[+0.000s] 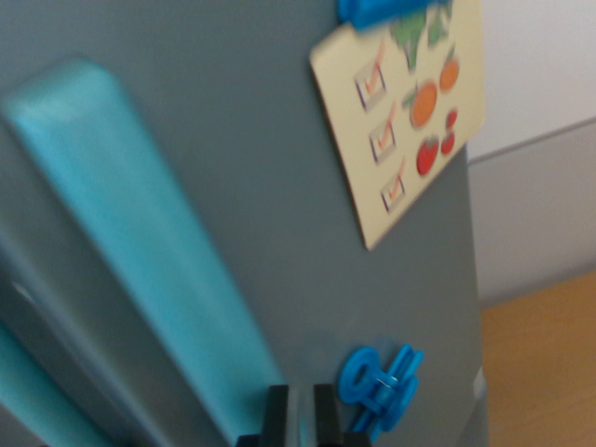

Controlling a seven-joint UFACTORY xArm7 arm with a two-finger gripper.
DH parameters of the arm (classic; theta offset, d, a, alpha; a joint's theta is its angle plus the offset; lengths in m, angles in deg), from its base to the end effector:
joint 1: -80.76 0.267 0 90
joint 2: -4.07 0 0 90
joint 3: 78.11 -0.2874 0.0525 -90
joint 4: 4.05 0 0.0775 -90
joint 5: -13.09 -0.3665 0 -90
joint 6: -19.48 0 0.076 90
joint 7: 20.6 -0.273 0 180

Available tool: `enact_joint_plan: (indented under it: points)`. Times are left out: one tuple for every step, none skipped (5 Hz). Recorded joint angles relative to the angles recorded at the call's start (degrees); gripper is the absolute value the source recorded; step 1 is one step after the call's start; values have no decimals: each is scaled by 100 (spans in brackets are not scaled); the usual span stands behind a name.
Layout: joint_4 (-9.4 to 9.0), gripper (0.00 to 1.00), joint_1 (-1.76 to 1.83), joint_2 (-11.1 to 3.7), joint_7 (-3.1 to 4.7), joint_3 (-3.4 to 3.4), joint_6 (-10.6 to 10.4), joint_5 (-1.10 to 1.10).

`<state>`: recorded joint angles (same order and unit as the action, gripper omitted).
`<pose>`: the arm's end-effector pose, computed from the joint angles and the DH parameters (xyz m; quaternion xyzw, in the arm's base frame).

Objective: Close fridge door

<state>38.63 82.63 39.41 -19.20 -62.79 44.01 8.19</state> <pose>0.5058 -0.1161 0.4204 -0.8829 0.1330 -0.4469 0.0548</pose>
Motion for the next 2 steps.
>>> enact_joint_plan:
  points:
    - [107, 100, 2, -288, 0, -21, -1, 0]
    - [107, 100, 2, -288, 0, -21, -1, 0]
